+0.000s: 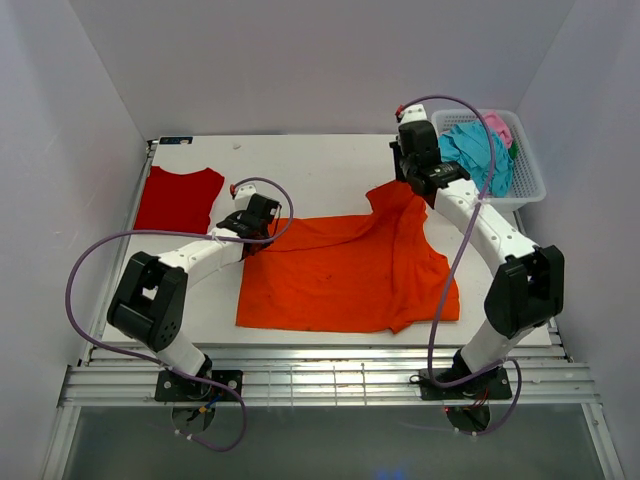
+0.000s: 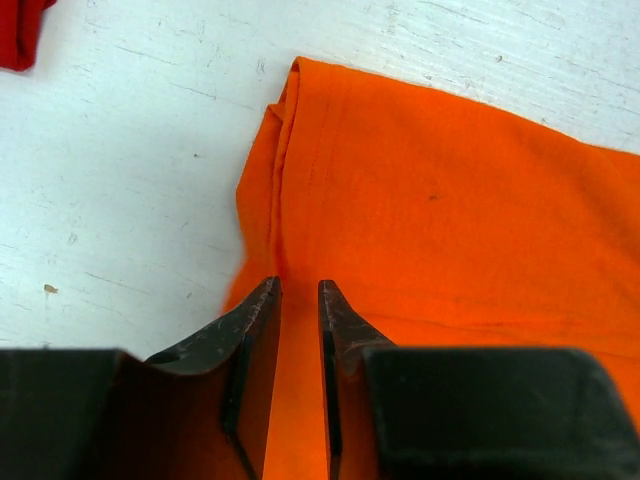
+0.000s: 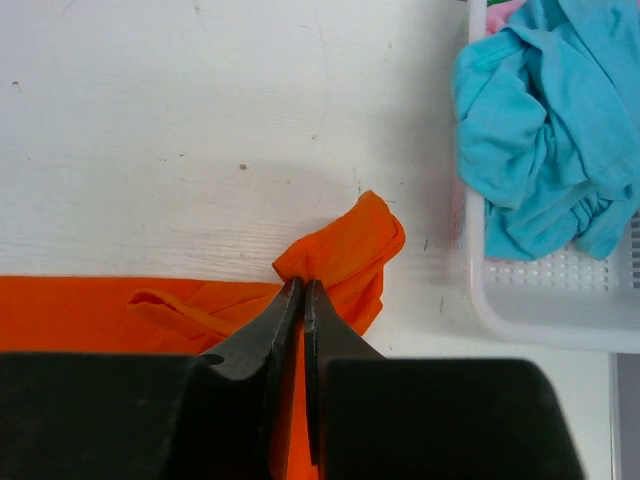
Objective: Fold and stack the t-shirts
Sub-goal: Flatten out the tshirt
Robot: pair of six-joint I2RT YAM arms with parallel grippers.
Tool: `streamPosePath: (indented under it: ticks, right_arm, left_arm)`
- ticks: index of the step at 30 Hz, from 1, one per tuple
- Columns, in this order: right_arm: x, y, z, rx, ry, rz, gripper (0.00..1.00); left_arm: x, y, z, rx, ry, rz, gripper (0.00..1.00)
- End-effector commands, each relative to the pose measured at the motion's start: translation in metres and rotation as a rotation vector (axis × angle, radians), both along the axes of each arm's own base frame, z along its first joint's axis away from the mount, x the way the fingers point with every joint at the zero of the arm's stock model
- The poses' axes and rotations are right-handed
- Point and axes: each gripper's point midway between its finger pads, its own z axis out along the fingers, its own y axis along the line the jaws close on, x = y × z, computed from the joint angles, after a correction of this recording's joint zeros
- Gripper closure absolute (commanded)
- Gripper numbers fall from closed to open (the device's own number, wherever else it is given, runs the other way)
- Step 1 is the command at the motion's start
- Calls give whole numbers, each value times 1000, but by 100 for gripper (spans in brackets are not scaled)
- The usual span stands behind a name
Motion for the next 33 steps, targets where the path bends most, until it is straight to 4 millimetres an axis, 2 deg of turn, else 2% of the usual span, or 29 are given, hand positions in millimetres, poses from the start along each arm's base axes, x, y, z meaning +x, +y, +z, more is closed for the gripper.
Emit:
streamPosePath:
  ticks: [1,3,9,16,19,22,29,33]
  right_arm:
    - [-13,-14,0,-33,6,-31,92]
    - [-15,-14,8,-27,-6,-29,92]
    - [-16,-15,13,-23,-12,-29,92]
    - [-19,-15,13,-20,-13,-27,92]
    - [-19,-17,12,-25,-12,-32,92]
    - [-19,-16,12,-25,-12,-32,92]
    - [-18,-15,4,-28,4,-28,92]
    - [-19,-16,0,-31,12,-29,92]
  left_arm:
    - [2,-1,11,-10,-15,6,66]
    - [1,-2,10,-15,-14,8,61]
    - [3,-4,11,-28,-29,6,59]
    - [3,-6,-22,2,51,-4,61]
    - [0,-6,-28,-2,64,8,62]
    - [-1,-3,-30,9,62,17,62]
    - [2,2,-20,30,33,24,63]
    - [5,4,-25,52,45,22,63]
